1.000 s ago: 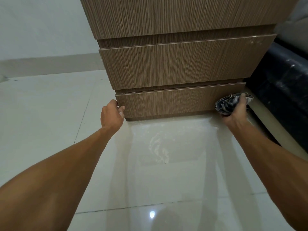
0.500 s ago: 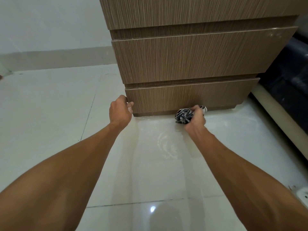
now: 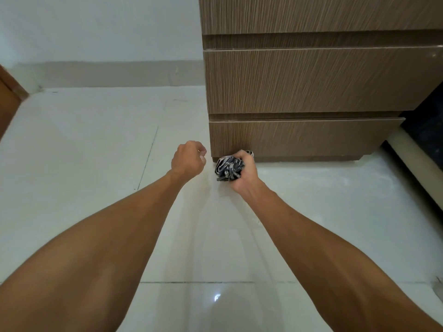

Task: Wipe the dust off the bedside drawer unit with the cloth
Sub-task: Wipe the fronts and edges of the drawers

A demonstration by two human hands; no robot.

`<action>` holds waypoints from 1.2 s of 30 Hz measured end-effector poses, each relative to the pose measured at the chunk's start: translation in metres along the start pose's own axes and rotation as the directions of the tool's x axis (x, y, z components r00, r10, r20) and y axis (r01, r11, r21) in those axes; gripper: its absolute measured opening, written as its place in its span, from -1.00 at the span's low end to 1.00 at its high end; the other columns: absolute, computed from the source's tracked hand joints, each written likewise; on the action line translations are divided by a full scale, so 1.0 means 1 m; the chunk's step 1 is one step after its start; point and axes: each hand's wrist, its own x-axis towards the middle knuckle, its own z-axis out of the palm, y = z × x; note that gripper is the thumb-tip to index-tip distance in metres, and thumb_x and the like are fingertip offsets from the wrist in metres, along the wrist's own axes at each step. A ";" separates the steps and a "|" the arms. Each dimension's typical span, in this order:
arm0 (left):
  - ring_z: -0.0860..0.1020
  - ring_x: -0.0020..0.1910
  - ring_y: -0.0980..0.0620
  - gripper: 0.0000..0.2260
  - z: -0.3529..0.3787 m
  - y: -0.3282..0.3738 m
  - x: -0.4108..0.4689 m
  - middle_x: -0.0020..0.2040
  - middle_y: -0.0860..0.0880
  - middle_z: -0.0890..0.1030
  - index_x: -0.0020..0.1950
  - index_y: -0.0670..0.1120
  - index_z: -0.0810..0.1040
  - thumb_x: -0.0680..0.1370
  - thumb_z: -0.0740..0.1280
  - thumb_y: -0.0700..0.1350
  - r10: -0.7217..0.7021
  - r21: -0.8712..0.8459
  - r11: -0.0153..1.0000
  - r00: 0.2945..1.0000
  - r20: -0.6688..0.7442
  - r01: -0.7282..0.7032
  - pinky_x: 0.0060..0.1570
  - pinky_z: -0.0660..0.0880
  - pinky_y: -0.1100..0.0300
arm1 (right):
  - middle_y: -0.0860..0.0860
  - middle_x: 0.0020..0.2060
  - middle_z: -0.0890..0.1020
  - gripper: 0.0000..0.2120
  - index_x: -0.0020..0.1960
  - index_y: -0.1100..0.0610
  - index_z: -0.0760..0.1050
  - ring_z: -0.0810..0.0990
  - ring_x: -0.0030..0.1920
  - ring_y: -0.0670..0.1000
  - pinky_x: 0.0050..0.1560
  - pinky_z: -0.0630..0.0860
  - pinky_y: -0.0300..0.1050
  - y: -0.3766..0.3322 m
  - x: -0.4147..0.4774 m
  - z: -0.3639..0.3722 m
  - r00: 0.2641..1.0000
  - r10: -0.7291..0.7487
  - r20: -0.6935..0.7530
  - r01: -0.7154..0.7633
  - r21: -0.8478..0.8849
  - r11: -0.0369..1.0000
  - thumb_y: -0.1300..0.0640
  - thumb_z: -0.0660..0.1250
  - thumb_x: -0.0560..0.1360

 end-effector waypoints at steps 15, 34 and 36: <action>0.48 0.25 -0.13 -0.71 -0.024 -0.001 -0.011 0.26 -0.13 0.55 0.32 -0.17 0.49 0.62 0.18 -0.16 -0.315 -0.304 0.853 0.883 0.348 0.424 0.07 0.43 0.04 | 0.36 0.06 0.61 -0.55 0.27 0.43 0.41 0.64 -0.02 0.30 -0.02 0.65 0.11 -0.034 -0.030 -0.011 0.896 0.319 0.309 -0.199 -0.362 0.911 0.28 0.14 0.42; 0.61 0.02 -0.25 -0.87 -0.069 0.075 -0.089 0.06 -0.24 0.53 0.05 -0.29 0.52 0.56 0.34 -0.23 -0.415 -0.560 0.152 0.567 0.712 0.814 -0.21 0.66 -0.03 | 0.17 -0.08 0.71 -0.70 0.09 0.28 0.64 0.71 -0.15 0.11 -0.16 0.67 -0.05 -0.108 -0.151 -0.030 0.883 0.458 -0.103 -0.436 -0.544 0.717 0.08 0.28 0.58; 0.62 -0.04 -0.21 -0.79 -0.099 0.092 -0.098 0.04 -0.23 0.53 0.04 -0.29 0.52 0.53 0.42 -0.17 -0.453 -0.567 0.087 0.540 0.710 0.819 -0.22 0.66 -0.06 | 0.19 -0.04 0.71 -0.68 0.18 0.34 0.59 0.71 -0.12 0.12 -0.11 0.67 -0.03 -0.119 -0.176 -0.015 0.870 0.474 -0.133 -0.455 -0.588 0.669 0.13 0.32 0.55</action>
